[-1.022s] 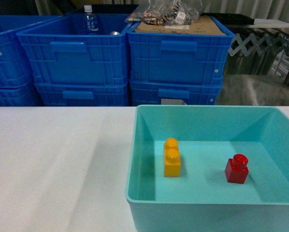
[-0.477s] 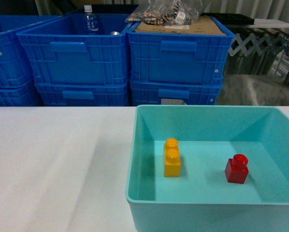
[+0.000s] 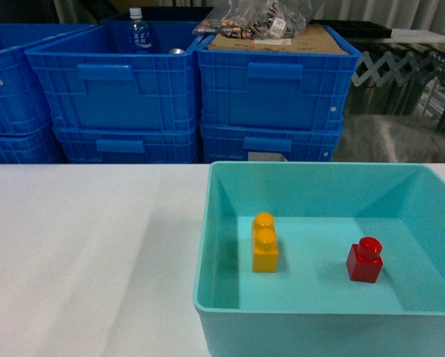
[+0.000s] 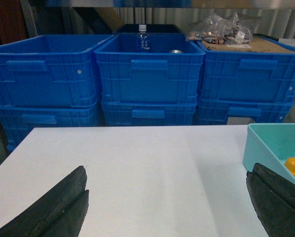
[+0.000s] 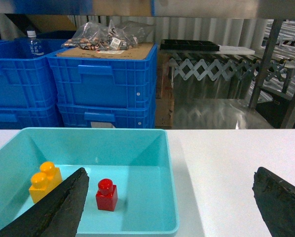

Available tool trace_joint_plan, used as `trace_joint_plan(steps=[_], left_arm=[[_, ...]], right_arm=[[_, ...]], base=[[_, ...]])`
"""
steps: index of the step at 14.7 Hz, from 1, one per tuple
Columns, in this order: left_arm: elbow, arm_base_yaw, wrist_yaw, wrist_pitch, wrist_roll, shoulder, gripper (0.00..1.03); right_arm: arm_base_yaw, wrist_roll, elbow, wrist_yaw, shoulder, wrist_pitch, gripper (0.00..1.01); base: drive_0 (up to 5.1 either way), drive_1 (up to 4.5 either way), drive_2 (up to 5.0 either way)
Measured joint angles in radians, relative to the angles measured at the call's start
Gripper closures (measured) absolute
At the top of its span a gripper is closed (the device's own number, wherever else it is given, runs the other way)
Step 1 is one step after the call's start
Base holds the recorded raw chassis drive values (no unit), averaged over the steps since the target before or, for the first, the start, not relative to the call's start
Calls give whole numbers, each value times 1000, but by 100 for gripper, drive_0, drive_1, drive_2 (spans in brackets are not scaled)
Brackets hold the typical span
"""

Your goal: Pick red block from blue box to shelf

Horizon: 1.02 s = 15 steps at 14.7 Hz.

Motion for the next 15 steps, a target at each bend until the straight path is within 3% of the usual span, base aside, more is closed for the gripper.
trace_joint_plan(steps=[3, 4, 5, 6, 8, 10, 12, 13, 14, 15], left_arm=[[0, 0, 0, 0, 0, 0, 5], [0, 0, 0, 0, 0, 0, 5], [0, 0, 0, 0, 0, 0, 5], [0, 0, 0, 1, 0, 0, 5], [0, 0, -1, 0, 0, 0, 5], [0, 0, 0, 0, 0, 0, 5], [0, 0, 0, 0, 0, 0, 5], [0, 0, 0, 0, 0, 0, 5], [0, 0, 0, 0, 0, 0, 5], [0, 0, 0, 0, 0, 0, 5]], right_arm=[[0, 0, 0, 0, 0, 0, 3], [-6, -6, 2, -20, 4, -16, 3], [-50, -34, 21, -142, 62, -53, 3], [-51, -58, 45, -206, 199, 8, 3], [3, -81, 85, -234, 407, 156, 3], [42, -78, 172, -206, 683, 270, 3], [143, -62, 318, -153, 938, 253, 3], [211, -30, 477, -111, 1155, 206, 3], [271, 62, 810, 27, 1608, 32, 3], [282, 80, 914, 70, 1731, -34, 3]], base=[[0, 0, 0], [0, 0, 0], [0, 0, 0], [0, 0, 0], [0, 0, 0], [0, 0, 0], [0, 0, 0], [0, 0, 0], [0, 0, 0], [0, 0, 0]])
